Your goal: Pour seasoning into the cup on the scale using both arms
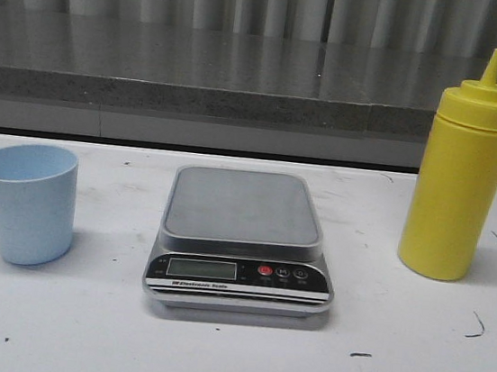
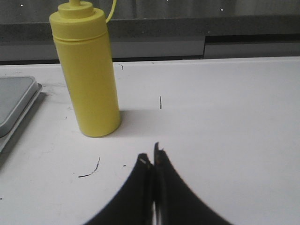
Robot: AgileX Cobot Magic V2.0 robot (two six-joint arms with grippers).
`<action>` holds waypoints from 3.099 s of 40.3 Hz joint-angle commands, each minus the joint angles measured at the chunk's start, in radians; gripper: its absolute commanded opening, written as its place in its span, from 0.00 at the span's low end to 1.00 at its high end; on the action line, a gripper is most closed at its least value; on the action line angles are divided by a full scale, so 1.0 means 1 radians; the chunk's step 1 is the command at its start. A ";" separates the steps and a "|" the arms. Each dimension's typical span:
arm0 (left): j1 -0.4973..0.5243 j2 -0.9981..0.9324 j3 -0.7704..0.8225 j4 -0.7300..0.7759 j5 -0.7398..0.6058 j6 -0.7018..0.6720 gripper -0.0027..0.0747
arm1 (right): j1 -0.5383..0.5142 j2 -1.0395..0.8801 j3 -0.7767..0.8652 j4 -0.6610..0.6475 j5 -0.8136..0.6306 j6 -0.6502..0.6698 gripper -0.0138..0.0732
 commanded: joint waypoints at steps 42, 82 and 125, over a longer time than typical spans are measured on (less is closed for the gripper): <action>0.001 -0.017 0.022 -0.007 -0.098 -0.015 0.01 | -0.007 -0.017 -0.007 -0.013 -0.107 0.002 0.08; 0.001 0.404 -0.524 0.051 0.064 -0.015 0.01 | -0.007 0.254 -0.512 -0.047 0.057 0.002 0.08; -0.062 0.577 -0.552 -0.020 -0.021 -0.013 0.72 | -0.007 0.328 -0.534 -0.048 0.013 0.002 0.89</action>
